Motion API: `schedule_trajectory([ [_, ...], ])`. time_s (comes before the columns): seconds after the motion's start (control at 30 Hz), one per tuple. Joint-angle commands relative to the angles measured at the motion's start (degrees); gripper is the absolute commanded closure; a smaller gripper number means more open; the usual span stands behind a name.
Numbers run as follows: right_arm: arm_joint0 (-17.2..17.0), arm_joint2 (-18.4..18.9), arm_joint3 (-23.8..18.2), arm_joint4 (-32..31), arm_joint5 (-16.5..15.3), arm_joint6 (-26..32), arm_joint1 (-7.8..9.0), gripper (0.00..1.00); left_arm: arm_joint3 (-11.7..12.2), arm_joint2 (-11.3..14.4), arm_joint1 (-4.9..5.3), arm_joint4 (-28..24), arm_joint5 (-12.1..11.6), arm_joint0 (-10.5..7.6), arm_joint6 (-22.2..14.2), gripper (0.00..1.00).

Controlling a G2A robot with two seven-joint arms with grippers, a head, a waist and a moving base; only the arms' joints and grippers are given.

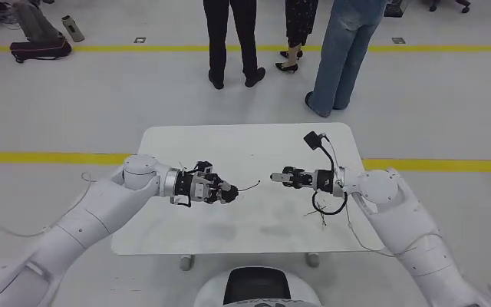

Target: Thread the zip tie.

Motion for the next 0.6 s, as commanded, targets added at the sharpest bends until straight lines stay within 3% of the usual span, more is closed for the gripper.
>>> schedule_trajectory([
  [0.0,-0.16,-0.15,0.00,0.06,0.01,-0.52,-0.04,0.00,-0.12,0.13,-0.07,-0.40,0.00,0.43,1.29,1.00],
  [0.17,0.74,-2.23,1.93,1.57,-0.92,-0.33,-0.49,0.00,1.58,2.31,-0.14,-4.75,0.00,-0.17,-2.04,1.00],
  [0.4,4.54,-4.54,6.02,4.39,-2.62,1.36,-1.24,0.00,5.72,9.47,-0.22,-11.61,0.00,-5.01,-6.79,1.00],
  [0.47,5.97,-5.66,7.67,7.10,-3.43,4.41,-1.54,0.00,6.40,11.71,-0.29,-12.69,0.00,-7.24,-6.89,1.00],
  [0.5,6.23,-5.73,8.02,7.24,-3.46,4.56,-1.57,0.00,6.54,12.10,-0.33,-13.09,0.00,-8.16,-6.61,1.00],
  [0.57,6.23,-5.73,8.02,7.24,-3.46,4.56,-1.57,0.00,6.54,12.10,-0.33,-13.09,0.00,-8.16,-6.61,1.00],
])
